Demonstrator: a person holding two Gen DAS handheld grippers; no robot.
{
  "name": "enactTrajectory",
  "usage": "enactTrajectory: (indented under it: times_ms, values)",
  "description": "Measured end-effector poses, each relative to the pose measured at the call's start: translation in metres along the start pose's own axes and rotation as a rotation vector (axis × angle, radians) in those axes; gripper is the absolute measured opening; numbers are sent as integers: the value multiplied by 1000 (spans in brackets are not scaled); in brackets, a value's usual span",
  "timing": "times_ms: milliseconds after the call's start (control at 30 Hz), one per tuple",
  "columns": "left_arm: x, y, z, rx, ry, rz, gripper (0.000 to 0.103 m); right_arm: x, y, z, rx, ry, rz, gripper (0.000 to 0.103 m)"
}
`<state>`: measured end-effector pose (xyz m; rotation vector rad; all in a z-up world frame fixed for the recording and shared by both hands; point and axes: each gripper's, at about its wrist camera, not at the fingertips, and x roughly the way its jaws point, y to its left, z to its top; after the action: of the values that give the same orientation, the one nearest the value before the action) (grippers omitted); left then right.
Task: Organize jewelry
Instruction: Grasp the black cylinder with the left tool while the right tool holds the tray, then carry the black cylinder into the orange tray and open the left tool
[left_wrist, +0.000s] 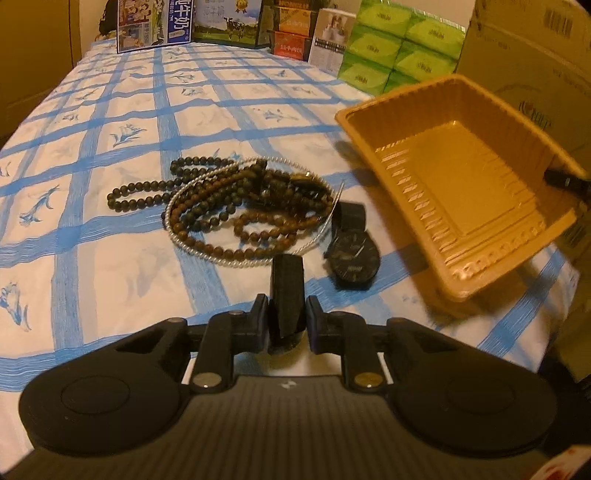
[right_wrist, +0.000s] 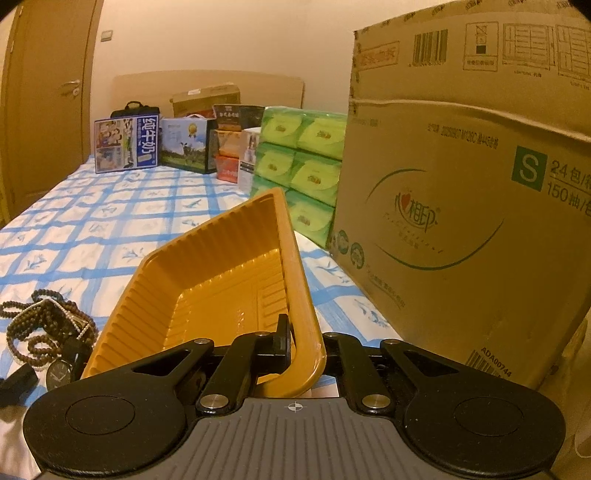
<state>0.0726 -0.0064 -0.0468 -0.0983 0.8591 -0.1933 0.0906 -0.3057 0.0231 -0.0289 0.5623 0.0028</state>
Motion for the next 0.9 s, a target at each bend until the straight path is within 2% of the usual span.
enactTrajectory:
  times_ms: [300,567,667,733,900]
  values:
    - [-11,-32,37,-3,-79,-133,19,-3,0,0,-30,-11,11,5]
    - [14,-77,46,36,-58,-239,19,-5,-1,-3,-26,-8,14,5]
    - [19,-86,43,37,-58,-259,19,-5,-1,-3,-22,-7,15,5]
    - [18,-86,41,37,-60,-256,25,-4,-2,-4,-15,-4,18,5]
    - [10,-66,33,36,-91,-189,27,-4,-2,-5,-13,-4,17,5]
